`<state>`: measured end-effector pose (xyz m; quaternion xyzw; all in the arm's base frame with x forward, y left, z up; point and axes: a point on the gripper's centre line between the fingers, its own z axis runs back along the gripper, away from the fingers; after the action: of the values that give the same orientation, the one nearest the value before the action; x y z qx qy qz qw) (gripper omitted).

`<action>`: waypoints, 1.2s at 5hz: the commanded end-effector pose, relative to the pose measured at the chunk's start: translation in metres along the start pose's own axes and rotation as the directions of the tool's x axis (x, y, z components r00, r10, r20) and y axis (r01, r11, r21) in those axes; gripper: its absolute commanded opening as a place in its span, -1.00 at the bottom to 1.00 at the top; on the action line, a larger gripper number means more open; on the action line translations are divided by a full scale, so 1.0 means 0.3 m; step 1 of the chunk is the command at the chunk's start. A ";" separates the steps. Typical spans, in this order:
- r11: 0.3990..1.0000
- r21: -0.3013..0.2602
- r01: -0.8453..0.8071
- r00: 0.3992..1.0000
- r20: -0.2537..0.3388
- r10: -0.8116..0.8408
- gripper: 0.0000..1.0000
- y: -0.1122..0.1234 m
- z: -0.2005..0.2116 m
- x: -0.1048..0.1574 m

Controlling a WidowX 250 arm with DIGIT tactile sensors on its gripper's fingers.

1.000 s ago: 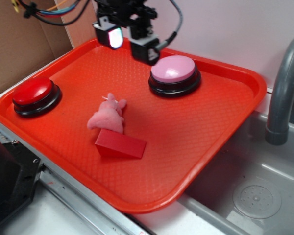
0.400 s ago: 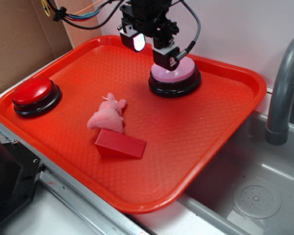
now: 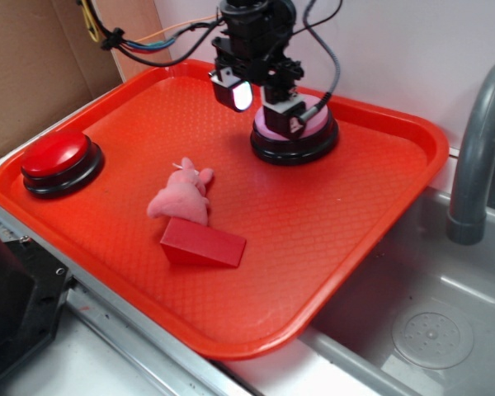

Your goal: Push the pink button.

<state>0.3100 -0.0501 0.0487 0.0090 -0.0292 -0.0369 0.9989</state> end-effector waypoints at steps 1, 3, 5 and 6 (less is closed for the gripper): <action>0.998 0.056 0.020 0.998 0.062 -0.024 1.00 -0.021 0.086 0.017; 0.999 0.046 -0.015 1.000 0.006 0.015 1.00 0.034 0.257 -0.057; 0.996 0.052 -0.070 0.997 -0.020 0.071 1.00 0.051 0.297 -0.158; 1.000 0.029 -0.001 1.000 -0.018 0.002 1.00 0.053 0.316 -0.195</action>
<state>0.2434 -0.0321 0.1267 0.0291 0.0074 -0.0320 0.9990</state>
